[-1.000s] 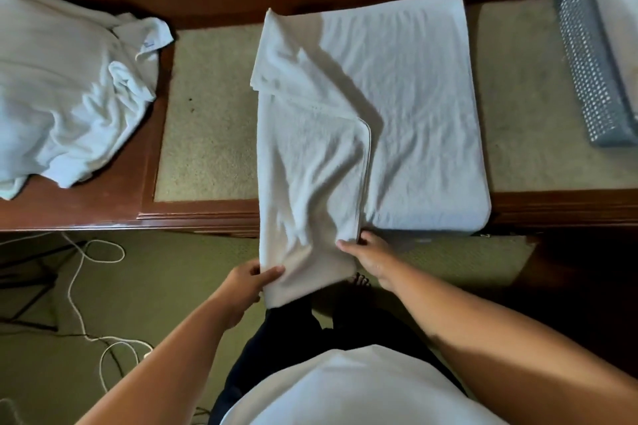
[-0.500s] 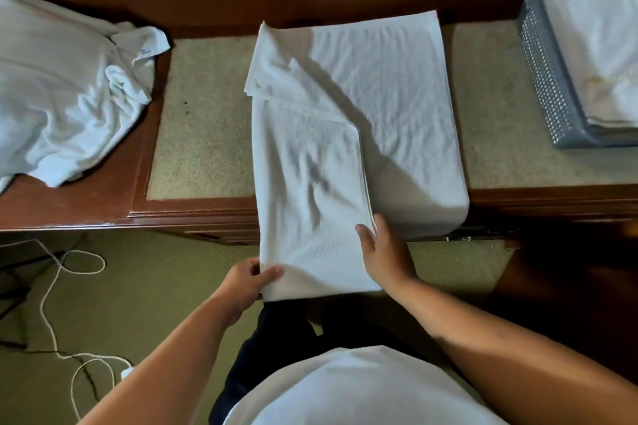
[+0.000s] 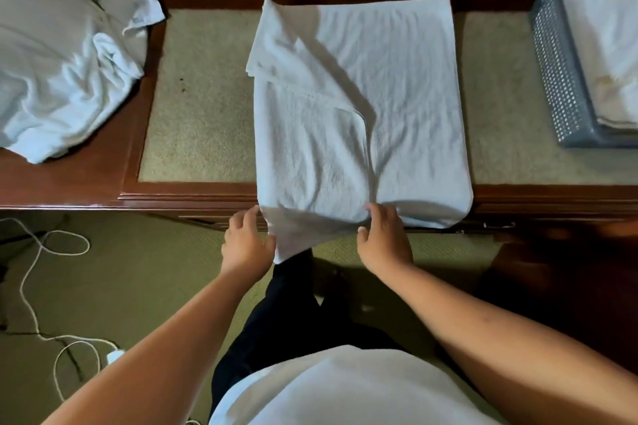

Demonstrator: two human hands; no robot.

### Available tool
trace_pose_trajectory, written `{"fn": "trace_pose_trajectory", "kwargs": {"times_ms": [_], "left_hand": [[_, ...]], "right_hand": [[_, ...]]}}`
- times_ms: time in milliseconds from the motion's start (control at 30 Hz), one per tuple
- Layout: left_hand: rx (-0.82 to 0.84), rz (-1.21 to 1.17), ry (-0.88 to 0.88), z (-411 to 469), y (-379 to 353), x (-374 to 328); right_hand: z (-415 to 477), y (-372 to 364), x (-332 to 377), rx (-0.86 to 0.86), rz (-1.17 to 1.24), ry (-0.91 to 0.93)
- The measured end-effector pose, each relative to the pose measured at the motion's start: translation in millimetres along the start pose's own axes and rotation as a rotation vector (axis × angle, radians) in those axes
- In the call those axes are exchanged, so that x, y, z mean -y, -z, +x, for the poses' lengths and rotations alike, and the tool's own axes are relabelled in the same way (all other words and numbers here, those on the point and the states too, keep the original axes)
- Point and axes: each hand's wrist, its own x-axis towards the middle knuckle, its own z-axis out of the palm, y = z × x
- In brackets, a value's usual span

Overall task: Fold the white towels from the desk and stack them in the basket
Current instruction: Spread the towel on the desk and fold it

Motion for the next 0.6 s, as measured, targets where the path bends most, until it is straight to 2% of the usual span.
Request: {"fn": "trace_pose_trajectory", "kwargs": {"times_ms": [33, 100, 300, 400, 467, 600], "left_hand": [[-0.067, 0.033, -0.084, 0.6, 2.0, -7.1], [-0.099, 0.094, -0.229, 4.1, 4.8, -17.1], [0.027, 0.318, -0.556, 36.4, 0.1, -31.2], [0.051, 0.387, -0.49, 70.1, -1.6, -42.6], [0.039, 0.417, -0.437, 91.8, 3.1, -51.2], [-0.029, 0.449, -0.493, 162.8, 19.8, -73.5]], "right_hand": [[3.6, 0.8, 5.1, -0.025, -0.026, 0.082], [10.7, 0.8, 15.7, -0.048, -0.05, 0.234], [42.9, -7.1, 44.4, 0.022, -0.122, 0.41], [81.4, -10.0, 54.1, 0.059, -0.192, 0.461], [105.6, -5.8, 61.0, 0.076, -0.22, 0.414], [173.6, 4.6, 75.4, 0.049, -0.226, 0.329]]}}
